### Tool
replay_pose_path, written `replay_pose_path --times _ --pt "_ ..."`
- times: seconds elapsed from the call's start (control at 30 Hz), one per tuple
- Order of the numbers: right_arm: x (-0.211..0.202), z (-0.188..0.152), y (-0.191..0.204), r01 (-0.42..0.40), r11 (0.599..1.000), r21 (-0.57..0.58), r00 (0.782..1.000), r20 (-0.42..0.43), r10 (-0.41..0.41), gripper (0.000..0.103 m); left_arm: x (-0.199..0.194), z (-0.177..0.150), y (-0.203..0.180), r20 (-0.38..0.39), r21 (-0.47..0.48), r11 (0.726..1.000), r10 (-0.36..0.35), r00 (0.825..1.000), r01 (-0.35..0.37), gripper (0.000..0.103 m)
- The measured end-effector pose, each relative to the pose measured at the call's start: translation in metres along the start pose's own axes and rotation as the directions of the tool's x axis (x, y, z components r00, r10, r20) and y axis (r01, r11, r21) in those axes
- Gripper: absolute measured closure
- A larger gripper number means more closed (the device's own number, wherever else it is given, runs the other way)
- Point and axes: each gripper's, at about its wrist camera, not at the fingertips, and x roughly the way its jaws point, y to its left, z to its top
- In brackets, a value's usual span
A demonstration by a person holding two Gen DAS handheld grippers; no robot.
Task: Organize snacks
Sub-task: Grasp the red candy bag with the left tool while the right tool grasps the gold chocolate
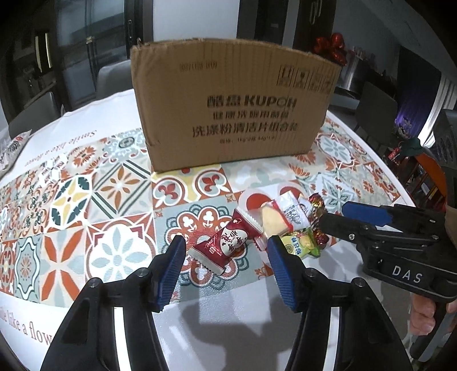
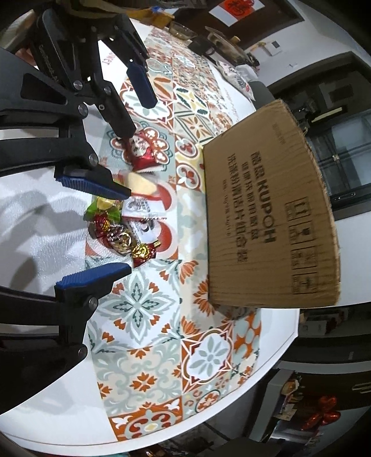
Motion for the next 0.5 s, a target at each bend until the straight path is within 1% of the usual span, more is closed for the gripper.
replay_pose_path --times 0.07,0.23,0.43,0.5 --pt "0.003 0.0 -0.002 -0.001 1.0 0.005 1.0 -0.008 0.001 0.061 0.007 0.0 -0.001 -0.017 0.004 1.0 -0.006 1.0 0.006 0.046" --pt "0.01 0.0 -0.004 -0.003 1.0 0.012 1.0 -0.02 0.004 0.064 0.018 0.003 0.0 -0.031 0.008 1.0 -0.005 1.0 0.005 0.047" --pt "0.019 0.001 -0.005 -0.002 1.0 0.02 0.999 -0.036 0.003 0.069 0.029 0.004 0.001 -0.045 0.001 1.0 0.008 0.999 -0.008 0.051" --pt "0.022 0.001 -0.006 -0.002 1.0 0.019 0.999 -0.037 0.003 0.069 0.031 0.005 0.002 -0.049 -0.004 1.0 0.002 0.999 -0.002 0.058"
